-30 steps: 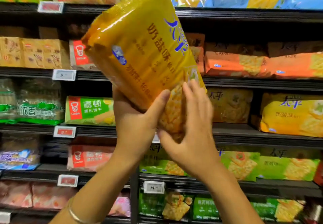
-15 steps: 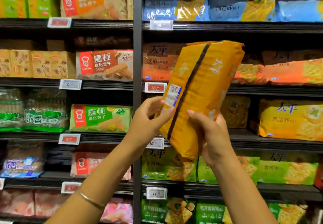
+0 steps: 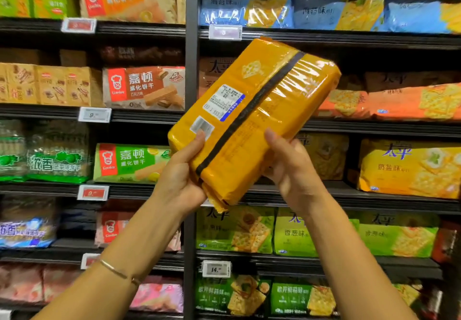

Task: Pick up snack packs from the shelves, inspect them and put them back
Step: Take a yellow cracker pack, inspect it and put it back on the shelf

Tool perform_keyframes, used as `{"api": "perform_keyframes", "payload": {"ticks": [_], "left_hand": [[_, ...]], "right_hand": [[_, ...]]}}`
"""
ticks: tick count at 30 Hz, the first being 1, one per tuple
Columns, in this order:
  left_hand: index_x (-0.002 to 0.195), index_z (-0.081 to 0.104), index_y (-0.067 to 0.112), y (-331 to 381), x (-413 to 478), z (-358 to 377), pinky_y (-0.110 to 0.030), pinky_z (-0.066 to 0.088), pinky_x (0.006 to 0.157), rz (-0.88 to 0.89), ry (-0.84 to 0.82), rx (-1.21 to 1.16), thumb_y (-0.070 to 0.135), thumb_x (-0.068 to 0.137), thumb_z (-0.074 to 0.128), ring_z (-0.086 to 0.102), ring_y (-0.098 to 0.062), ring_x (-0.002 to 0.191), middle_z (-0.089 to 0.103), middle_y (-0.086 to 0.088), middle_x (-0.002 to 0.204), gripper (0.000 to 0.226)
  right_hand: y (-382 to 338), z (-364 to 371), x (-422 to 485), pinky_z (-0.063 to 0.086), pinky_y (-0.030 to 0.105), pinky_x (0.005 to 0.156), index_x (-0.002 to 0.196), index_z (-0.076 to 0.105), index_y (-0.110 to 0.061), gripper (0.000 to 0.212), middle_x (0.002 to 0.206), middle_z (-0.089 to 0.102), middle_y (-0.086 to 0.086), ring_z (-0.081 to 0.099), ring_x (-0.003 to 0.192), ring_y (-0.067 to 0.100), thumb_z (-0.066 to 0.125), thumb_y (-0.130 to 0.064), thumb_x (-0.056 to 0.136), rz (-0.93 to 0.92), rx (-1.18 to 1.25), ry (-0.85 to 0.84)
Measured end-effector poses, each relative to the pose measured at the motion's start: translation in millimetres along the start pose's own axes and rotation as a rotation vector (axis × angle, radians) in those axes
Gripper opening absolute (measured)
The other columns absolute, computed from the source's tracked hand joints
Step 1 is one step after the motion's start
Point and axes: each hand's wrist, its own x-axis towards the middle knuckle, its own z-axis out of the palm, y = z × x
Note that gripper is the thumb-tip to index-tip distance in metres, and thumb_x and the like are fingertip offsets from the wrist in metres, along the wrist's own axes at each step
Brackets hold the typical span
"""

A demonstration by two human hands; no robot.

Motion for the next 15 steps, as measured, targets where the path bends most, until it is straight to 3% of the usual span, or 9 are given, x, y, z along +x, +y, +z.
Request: {"api": "perform_keyframes", "payload": {"ticks": [3,6,8,11,15], "left_hand": [[0.135,0.068,0.015,14.0,2.9,-4.4,-0.057,0.062,0.087,0.127,-0.019,0.107,0.024,0.083,0.076,0.073,-0.035,0.114,0.073,-0.016,0.129,0.054],[0.143,0.057,0.005,22.2,6.6,-8.4,-0.054,0.058,0.096,0.362,-0.036,0.296,0.016,0.083,0.08,0.07,-0.035,0.118,0.071,-0.017,0.131,0.065],[0.134,0.058,0.0,26.6,7.7,-12.2,-0.046,0.061,0.09,0.544,-0.042,0.432,0.016,0.079,0.087,0.074,-0.031,0.109,0.076,-0.012,0.119,0.064],[0.114,0.066,0.008,27.4,2.8,-17.2,-0.042,0.06,0.086,0.687,-0.089,0.592,0.025,0.066,0.097,0.076,-0.028,0.102,0.08,-0.005,0.108,0.06],[0.113,0.072,0.021,29.1,-4.2,-21.0,-0.04,0.061,0.09,0.705,-0.164,0.627,0.027,0.069,0.096,0.075,-0.028,0.109,0.08,-0.004,0.113,0.051]], "right_hand": [[-18.0,-16.2,7.3,0.063,0.039,0.071,0.118,0.069,-0.025,0.035,0.117,0.078,0.001,0.076,0.104,0.021,0.075,-0.041,0.087,0.035,0.118,0.054],[-17.9,-24.8,13.6,0.063,0.041,0.072,0.115,0.073,-0.027,0.023,0.111,0.079,0.001,0.077,0.099,0.02,0.073,-0.034,0.093,0.075,0.203,0.123],[-11.4,-25.3,15.9,0.062,0.043,0.077,0.125,0.07,-0.024,0.034,0.117,0.077,0.004,0.075,0.105,0.022,0.073,-0.028,0.092,0.069,0.261,0.138],[-1.8,-22.8,15.6,0.061,0.048,0.088,0.145,0.058,-0.014,0.063,0.132,0.071,0.012,0.069,0.12,0.03,0.074,-0.021,0.085,0.069,0.395,0.16],[11.0,-27.2,14.3,0.058,0.053,0.094,0.142,0.057,-0.011,0.051,0.137,0.068,0.014,0.069,0.119,0.031,0.07,-0.011,0.093,0.049,0.444,0.105]]}}
